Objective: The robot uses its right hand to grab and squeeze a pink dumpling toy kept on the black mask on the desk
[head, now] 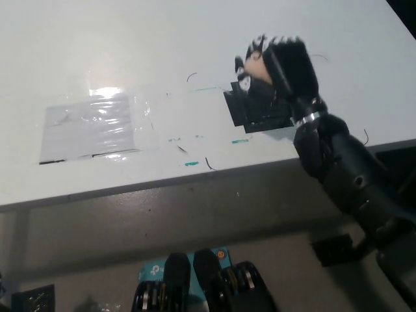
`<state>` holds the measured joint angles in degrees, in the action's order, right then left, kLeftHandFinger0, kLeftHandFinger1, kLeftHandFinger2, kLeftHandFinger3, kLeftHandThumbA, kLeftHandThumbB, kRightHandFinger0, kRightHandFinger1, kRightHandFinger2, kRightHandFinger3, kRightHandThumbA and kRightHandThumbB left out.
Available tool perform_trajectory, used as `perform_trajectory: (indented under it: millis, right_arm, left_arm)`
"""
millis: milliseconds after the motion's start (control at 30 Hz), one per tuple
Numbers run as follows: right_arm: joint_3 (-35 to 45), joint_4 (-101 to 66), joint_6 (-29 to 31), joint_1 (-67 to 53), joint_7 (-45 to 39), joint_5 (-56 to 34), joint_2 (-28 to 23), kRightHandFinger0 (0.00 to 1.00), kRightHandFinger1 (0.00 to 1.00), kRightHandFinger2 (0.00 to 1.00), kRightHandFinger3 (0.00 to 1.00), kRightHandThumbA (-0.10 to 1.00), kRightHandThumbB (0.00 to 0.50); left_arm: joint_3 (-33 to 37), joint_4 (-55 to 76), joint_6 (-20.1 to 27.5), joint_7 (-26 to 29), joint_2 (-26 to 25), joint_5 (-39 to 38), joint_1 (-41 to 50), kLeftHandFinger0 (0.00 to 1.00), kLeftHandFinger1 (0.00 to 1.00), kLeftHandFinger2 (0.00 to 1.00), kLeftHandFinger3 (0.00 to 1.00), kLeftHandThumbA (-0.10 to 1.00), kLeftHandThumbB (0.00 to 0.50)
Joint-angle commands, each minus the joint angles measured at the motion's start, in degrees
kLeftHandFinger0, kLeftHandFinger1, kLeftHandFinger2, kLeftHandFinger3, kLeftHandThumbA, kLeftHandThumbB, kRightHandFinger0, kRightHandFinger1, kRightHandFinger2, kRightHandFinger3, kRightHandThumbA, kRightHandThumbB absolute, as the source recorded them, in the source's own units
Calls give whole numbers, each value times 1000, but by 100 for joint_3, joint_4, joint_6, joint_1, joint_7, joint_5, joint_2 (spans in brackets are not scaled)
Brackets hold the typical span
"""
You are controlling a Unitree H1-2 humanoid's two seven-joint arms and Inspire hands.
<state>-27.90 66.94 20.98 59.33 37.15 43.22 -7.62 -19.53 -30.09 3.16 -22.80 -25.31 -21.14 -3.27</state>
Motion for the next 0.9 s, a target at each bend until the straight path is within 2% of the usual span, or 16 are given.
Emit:
perform_trajectory:
  millis: [0,100,167,233,267,333,367,400,467,500,600,733,767,800,833,867]
  right_arm:
    - [-55,301,32,108,-427,-135,64,0,131,561,417,-100,84]
    - [-152,615,84,104,-300,-83,105,0,130,549,465,-100,95]
    - [-179,783,19,110,-411,-105,154,0,123,556,422,-100,2]
    - [-102,778,-55,125,-713,-228,190,0,144,533,562,-100,1]
    - [-92,757,-152,124,-840,-243,208,5,206,548,736,-100,2]
    - [-162,759,-231,122,-1114,-192,210,291,493,777,1000,-85,35]
    - [-172,747,-290,119,-1256,-190,217,420,545,761,1000,4,28]
    - [-168,738,-307,116,-1290,-196,219,430,539,733,1000,51,26]
    - [-174,704,-340,102,-1385,-190,213,580,681,859,1000,148,49]
    - [-193,685,-414,109,-1612,-188,221,812,992,1000,1000,271,90]
    - [-202,566,-381,81,-1744,-180,206,1000,1000,1000,1000,369,132]
    - [-325,297,-749,25,-1831,-25,204,1000,1000,1000,1000,541,223]
    - [-365,180,-891,0,-1861,30,201,1000,1000,1000,1000,690,315]
    - [-381,118,-930,-19,-1866,49,196,1000,1000,1000,1000,744,324]
    - [-460,33,-1060,-30,-1697,179,200,1000,1000,1000,1000,911,497]
    - [-476,-17,-1092,-47,-1691,182,194,1000,1000,1000,1000,917,500]
  left_arm:
    - [-70,131,-26,35,-195,-50,-49,0,28,142,215,1000,500]
    - [-53,248,-120,99,-195,-13,-46,0,35,143,206,1000,500]
    - [-65,211,-89,88,-200,-25,-61,0,23,135,204,1000,500]
    - [-63,177,-74,59,-206,-38,-96,0,23,135,195,1000,500]
    - [-55,205,-88,91,-206,-7,-84,0,20,129,187,1000,500]
    - [-60,134,-28,42,-205,-29,-98,0,11,123,187,1000,500]
    - [-69,112,-22,45,-203,-36,-105,0,15,121,183,999,500]
    - [-70,112,-28,52,-203,-33,-106,0,15,120,182,999,500]
    - [-77,122,-57,71,-197,-36,-106,0,9,112,172,999,500]
    - [-57,170,-59,105,-190,11,-79,0,12,116,172,1000,500]
    - [-54,124,0,35,-202,-11,-71,0,23,141,201,1000,500]
    - [-52,55,30,16,-215,-6,-71,0,24,125,180,1000,500]
    - [-61,27,43,-10,-209,-35,-77,0,29,127,180,1000,500]
    - [-64,13,48,-10,-204,-40,-75,0,30,128,179,1000,500]
    - [-64,56,8,2,-199,-40,-55,0,26,119,170,1000,500]
    - [-62,57,7,1,-201,-39,-50,0,26,120,169,1000,500]
